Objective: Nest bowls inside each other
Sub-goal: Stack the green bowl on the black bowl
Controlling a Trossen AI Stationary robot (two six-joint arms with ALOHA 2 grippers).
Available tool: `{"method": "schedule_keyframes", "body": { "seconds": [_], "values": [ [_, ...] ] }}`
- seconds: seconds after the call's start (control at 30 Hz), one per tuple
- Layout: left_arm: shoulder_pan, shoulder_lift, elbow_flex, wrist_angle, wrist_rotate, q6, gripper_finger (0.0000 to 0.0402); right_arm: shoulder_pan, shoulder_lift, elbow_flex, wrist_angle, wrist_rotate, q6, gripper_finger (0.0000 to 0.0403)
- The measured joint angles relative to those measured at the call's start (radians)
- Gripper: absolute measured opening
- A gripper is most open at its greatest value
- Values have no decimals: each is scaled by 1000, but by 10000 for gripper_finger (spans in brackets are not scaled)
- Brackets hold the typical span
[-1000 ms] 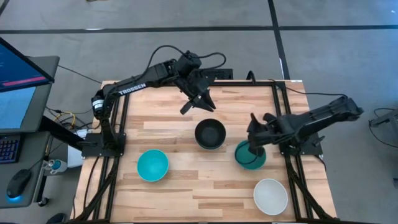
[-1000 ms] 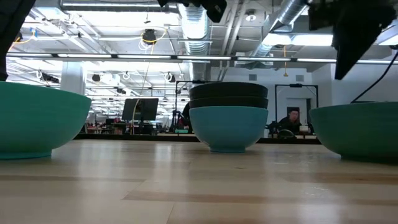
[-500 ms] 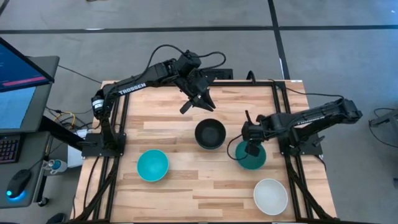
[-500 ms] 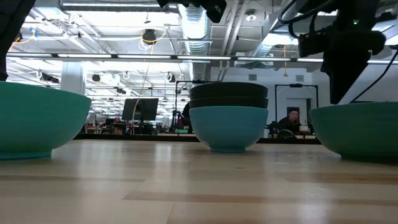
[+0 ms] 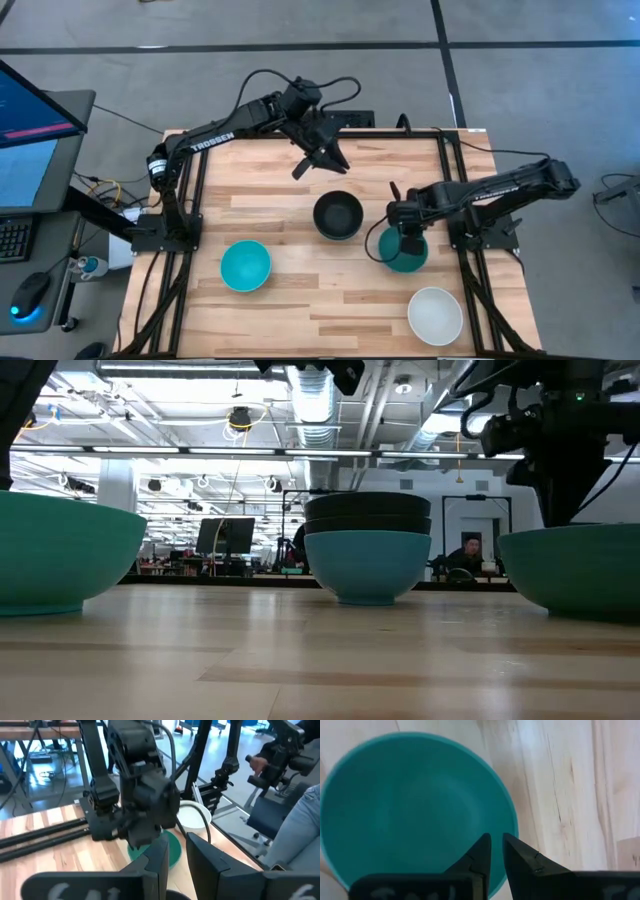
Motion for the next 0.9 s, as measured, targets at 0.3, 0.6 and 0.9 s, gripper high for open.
{"method": "schedule_keyframes", "body": {
  "seconds": [0.3, 0.6, 0.9],
  "values": [
    [0, 0, 0, 36, -2, -21, 57, -42, 79, 0, 21, -2, -73, 70],
    [0, 0, 0, 36, -3, -20, 57, -108, 138, 0, 90, -79, -128, 70],
    [10, 0, 0, 35, -23, -4, 57, -110, 167, 0, 118, -80, -139, 55]
  ]
}}
